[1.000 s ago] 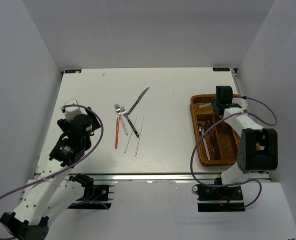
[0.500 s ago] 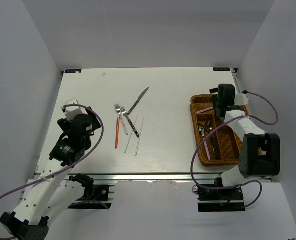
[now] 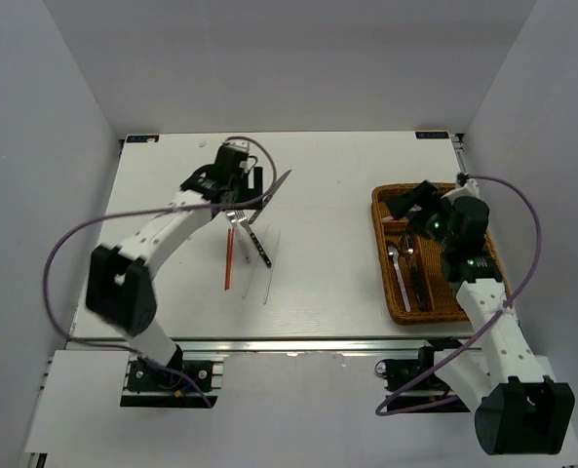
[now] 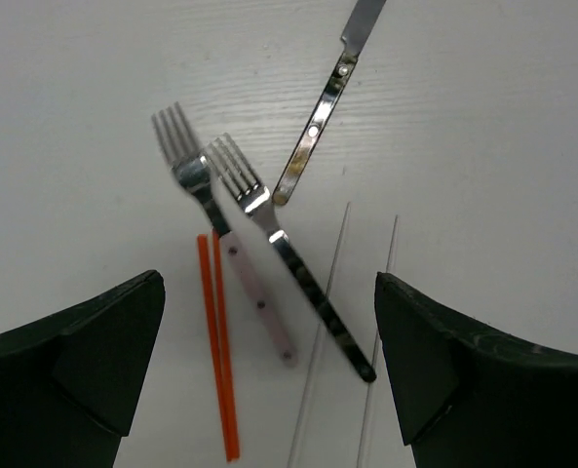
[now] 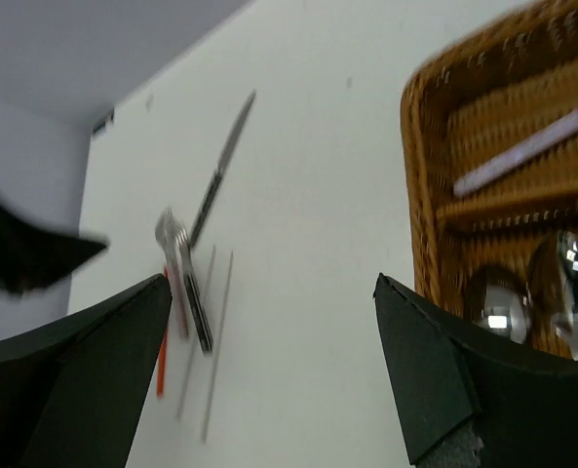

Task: Sort the eating utensils into containers

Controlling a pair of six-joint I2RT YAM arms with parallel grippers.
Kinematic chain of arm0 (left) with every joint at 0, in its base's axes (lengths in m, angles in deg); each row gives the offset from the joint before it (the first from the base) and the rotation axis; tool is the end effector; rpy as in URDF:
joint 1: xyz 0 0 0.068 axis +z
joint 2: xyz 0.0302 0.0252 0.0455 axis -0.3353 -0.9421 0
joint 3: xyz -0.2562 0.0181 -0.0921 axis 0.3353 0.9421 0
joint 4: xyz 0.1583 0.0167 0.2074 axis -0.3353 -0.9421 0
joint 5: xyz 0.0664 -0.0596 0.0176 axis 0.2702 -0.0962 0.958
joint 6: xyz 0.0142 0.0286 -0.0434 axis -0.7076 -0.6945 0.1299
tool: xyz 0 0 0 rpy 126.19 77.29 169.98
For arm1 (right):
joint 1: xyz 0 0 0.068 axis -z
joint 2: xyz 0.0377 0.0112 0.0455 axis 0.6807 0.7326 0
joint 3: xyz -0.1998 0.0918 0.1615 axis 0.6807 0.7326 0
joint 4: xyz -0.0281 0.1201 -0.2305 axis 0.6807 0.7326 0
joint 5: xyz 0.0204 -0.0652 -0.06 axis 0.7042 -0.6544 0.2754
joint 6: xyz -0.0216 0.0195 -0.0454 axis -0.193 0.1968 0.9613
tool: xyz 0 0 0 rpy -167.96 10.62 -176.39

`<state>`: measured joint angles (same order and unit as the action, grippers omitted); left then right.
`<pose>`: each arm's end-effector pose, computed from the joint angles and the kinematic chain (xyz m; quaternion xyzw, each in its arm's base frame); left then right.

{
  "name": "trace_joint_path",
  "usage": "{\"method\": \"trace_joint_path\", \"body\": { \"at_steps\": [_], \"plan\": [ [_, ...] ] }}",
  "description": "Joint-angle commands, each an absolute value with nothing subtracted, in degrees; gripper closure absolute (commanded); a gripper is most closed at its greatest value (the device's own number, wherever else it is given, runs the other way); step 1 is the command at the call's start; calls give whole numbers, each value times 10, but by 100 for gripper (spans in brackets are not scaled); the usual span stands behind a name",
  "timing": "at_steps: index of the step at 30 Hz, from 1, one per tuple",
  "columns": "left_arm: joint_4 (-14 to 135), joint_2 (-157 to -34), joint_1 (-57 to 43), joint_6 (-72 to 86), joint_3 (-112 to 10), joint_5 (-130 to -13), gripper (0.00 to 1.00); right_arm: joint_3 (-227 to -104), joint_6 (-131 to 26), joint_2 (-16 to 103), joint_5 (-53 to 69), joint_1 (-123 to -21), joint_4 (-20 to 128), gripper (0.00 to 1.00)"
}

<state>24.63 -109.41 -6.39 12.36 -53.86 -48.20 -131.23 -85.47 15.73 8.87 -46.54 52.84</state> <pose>0.3103 -0.1411 0.2965 0.0258 0.9253 -0.0191 0.3779 0.2212 0.0193 0.3110 0.1979 0.7472 0.2858 0.5664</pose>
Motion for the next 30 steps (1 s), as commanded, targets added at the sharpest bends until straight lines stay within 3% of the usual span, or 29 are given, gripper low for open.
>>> {"method": "trace_joint_path", "body": {
  "at_steps": [1, 6, 15, 19, 23, 30],
  "plan": [
    [227, -1215, -62, 90, -628, -526, 3, -1272, -772, 117, 227, -462, 605, 11],
    [207, -1396, -62, 52, -791, -559, 11, -1156, -752, 9, 281, -462, 598, 11],
    [227, -1503, -60, 15, -841, -567, 15, -1116, -706, -73, 289, -462, 655, 11],
    [230, -1539, -58, 19, -841, -579, 33, -1112, -717, -93, 294, -462, 652, 11],
    [233, -1554, -58, 22, -848, -585, 65, -1120, -726, -99, 298, -462, 653, 11],
    [247, -1576, -58, 13, -876, -586, 81, -1118, -761, -119, 311, -462, 645, 11]
  ]
}}
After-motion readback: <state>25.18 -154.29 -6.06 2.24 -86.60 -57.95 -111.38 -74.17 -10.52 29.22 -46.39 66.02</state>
